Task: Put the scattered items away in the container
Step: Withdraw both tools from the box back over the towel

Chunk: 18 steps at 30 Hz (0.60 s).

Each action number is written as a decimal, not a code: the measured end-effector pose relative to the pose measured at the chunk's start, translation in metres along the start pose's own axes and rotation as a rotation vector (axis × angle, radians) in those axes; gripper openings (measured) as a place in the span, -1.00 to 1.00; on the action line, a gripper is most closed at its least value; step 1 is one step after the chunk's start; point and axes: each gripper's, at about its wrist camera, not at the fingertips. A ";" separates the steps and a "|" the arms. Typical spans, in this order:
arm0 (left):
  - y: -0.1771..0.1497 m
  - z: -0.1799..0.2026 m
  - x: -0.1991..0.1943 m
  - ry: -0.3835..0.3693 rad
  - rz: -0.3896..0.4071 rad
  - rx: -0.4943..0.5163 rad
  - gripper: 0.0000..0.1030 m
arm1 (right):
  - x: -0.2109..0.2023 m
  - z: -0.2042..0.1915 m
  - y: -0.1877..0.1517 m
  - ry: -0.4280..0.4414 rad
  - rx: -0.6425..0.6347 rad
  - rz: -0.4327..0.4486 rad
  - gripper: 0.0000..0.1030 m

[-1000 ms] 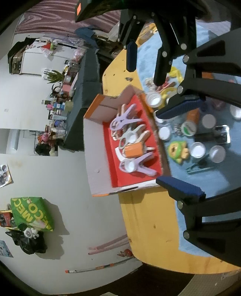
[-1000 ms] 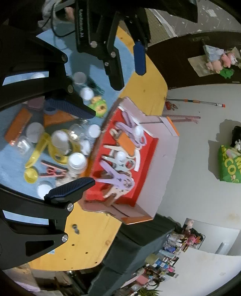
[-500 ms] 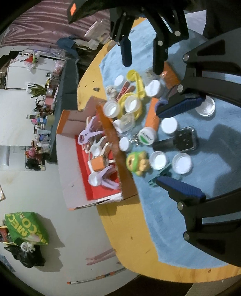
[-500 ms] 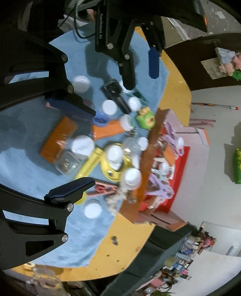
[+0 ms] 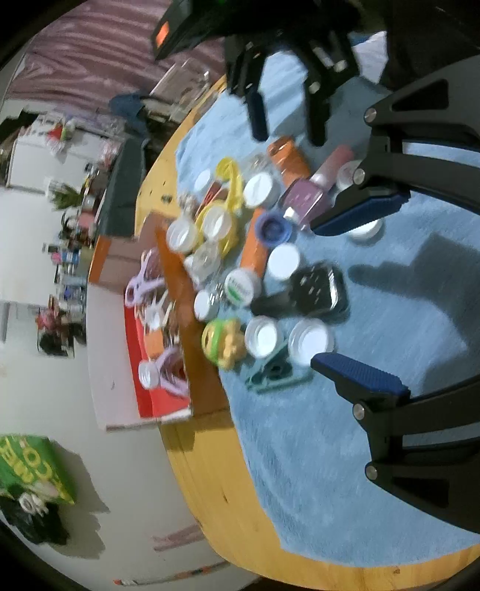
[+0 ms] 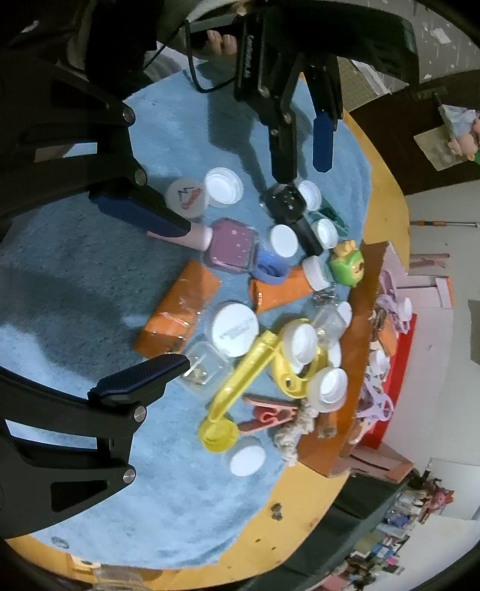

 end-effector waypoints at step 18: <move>-0.018 0.046 0.002 -0.149 -0.037 0.199 0.33 | 0.016 0.020 -0.006 0.013 -0.021 -0.016 0.26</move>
Point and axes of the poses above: each gripper's, at about its wrist camera, not at the fingertips, and x roughly the way its jaws point, z to its right, y to its top, and after that the axes turned 3 degrees about z, right-handed
